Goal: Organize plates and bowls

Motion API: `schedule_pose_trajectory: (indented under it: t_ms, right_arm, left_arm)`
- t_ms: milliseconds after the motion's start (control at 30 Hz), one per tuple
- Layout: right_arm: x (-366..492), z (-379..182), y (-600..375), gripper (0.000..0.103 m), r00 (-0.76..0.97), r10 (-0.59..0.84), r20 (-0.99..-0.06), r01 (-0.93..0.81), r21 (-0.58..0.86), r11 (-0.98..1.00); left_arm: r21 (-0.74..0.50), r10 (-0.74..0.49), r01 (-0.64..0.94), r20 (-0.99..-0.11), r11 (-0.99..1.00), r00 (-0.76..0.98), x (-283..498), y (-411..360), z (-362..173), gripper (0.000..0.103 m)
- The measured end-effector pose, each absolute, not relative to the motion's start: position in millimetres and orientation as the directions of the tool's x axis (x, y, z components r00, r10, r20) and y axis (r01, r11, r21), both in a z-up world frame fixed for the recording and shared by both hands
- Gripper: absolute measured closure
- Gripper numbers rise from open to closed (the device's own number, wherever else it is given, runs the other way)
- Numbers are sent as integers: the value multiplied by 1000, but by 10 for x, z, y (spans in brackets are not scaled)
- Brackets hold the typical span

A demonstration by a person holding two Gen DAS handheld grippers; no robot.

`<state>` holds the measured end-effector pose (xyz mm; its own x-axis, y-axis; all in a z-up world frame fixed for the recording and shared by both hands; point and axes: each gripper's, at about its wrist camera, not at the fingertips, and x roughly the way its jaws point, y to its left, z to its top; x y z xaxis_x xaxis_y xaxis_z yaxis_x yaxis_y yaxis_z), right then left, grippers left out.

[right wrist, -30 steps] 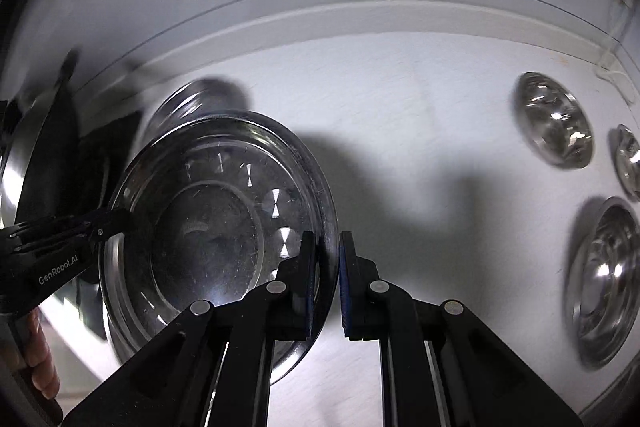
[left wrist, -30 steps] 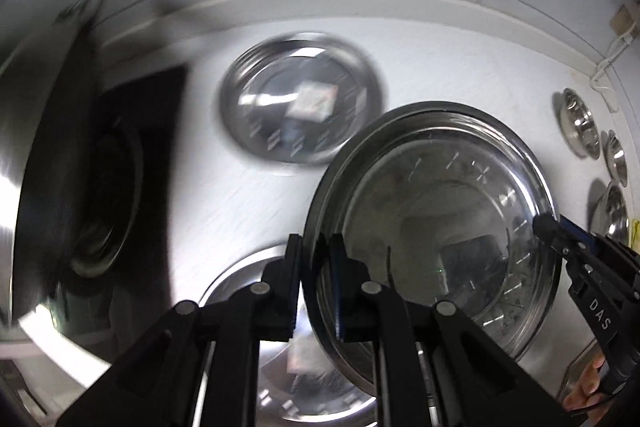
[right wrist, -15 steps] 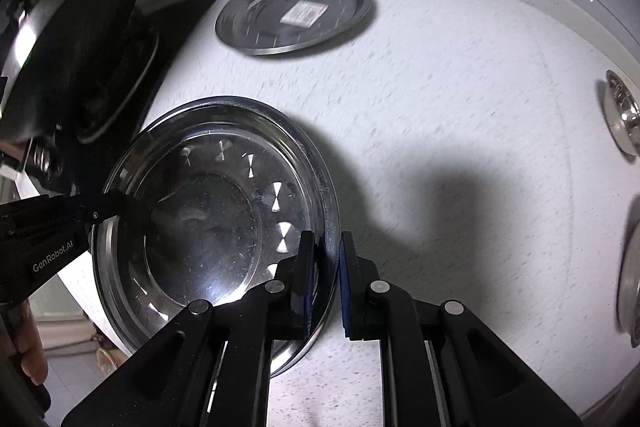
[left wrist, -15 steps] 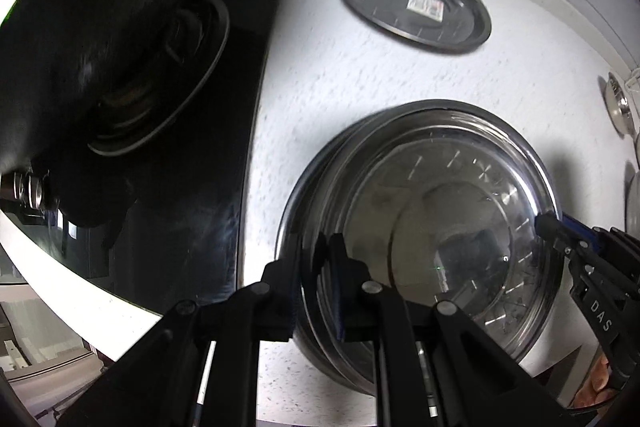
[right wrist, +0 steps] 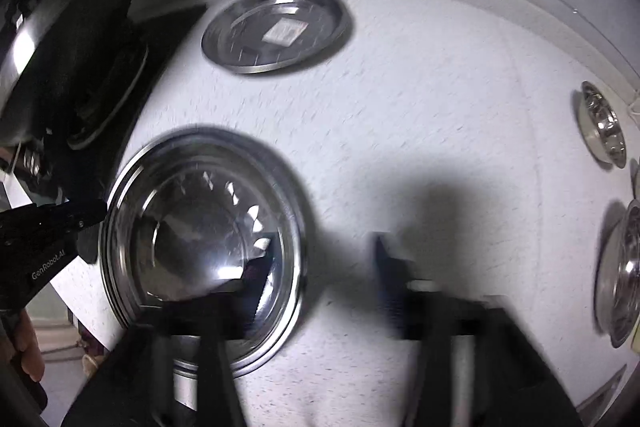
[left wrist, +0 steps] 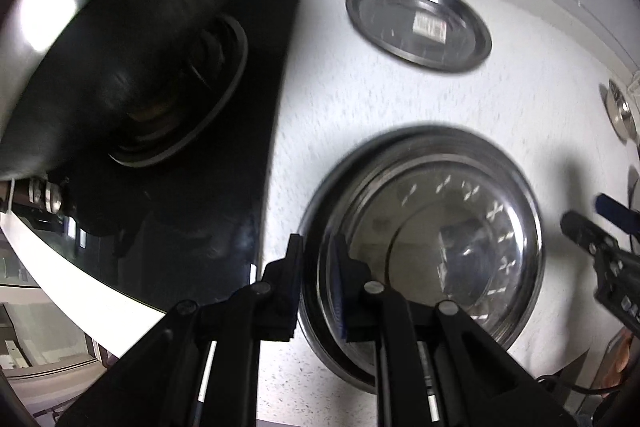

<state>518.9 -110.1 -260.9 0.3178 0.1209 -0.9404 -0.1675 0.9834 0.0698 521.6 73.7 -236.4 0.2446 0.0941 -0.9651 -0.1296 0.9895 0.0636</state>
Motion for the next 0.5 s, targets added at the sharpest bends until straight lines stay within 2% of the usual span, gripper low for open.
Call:
schedule_pose_trajectory:
  t_ms: [200, 500]
  right_arm:
    - [5369, -2452, -1386, 19, 349, 128, -928, -114, 94, 989]
    - [6188, -2300, -1588, 16, 392, 141, -909, -65, 126, 990]
  left_arm:
    - [-30, 1, -116, -968, 993, 251, 5494, 636, -2214, 86]
    - [-77, -39, -126, -960, 989, 278, 6412, 443, -2080, 86]
